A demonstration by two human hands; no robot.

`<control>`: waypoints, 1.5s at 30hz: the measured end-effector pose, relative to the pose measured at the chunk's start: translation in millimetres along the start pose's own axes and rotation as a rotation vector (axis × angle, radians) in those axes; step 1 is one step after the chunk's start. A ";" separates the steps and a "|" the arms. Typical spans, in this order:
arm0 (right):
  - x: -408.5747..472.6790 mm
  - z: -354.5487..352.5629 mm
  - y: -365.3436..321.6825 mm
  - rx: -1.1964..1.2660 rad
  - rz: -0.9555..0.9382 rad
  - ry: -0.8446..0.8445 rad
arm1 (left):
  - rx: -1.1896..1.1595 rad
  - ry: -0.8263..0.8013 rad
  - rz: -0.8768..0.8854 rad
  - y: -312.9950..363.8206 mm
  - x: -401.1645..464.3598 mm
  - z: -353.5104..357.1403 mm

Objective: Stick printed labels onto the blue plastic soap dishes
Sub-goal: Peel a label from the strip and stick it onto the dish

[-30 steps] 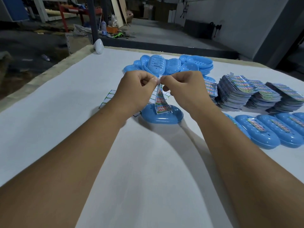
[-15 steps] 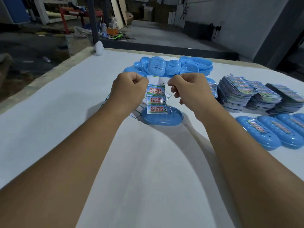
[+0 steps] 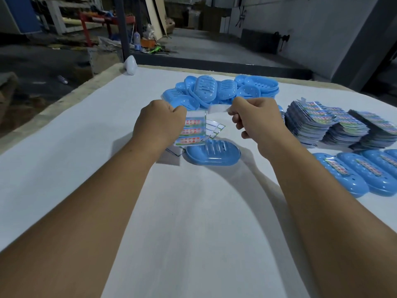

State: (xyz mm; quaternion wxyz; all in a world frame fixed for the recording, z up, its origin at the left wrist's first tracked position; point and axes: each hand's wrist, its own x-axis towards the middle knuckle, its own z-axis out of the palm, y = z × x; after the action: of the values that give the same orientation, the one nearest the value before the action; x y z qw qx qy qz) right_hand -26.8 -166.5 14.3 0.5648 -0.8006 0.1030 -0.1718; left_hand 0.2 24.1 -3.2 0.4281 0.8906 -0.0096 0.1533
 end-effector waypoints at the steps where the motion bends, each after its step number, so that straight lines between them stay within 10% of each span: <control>1: 0.7 -0.1 0.1 0.002 0.006 0.008 | 0.015 -0.014 -0.021 -0.6 0.4 -0.5; 15: -0.2 1.9 1.1 -0.081 -0.030 0.028 | 0.757 0.110 0.034 -21.5 13.2 -8.9; 20: -4.0 5.8 1.6 -0.172 -0.090 0.028 | 0.407 0.186 0.154 -16.0 8.2 -5.4; 26: -9.2 12.3 0.4 -0.318 -0.259 0.067 | -0.274 -0.145 0.108 9.5 -11.7 5.9; 45: -13.8 14.0 -2.4 -0.356 -0.316 -0.041 | -0.342 -0.243 0.061 14.8 -15.2 5.7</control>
State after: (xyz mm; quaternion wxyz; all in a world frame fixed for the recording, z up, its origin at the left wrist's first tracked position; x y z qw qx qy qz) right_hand -34.1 -148.5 10.2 0.3829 -0.8970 -0.0064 -0.2210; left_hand -15.0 8.7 0.4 0.5637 0.8163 -0.1143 0.0538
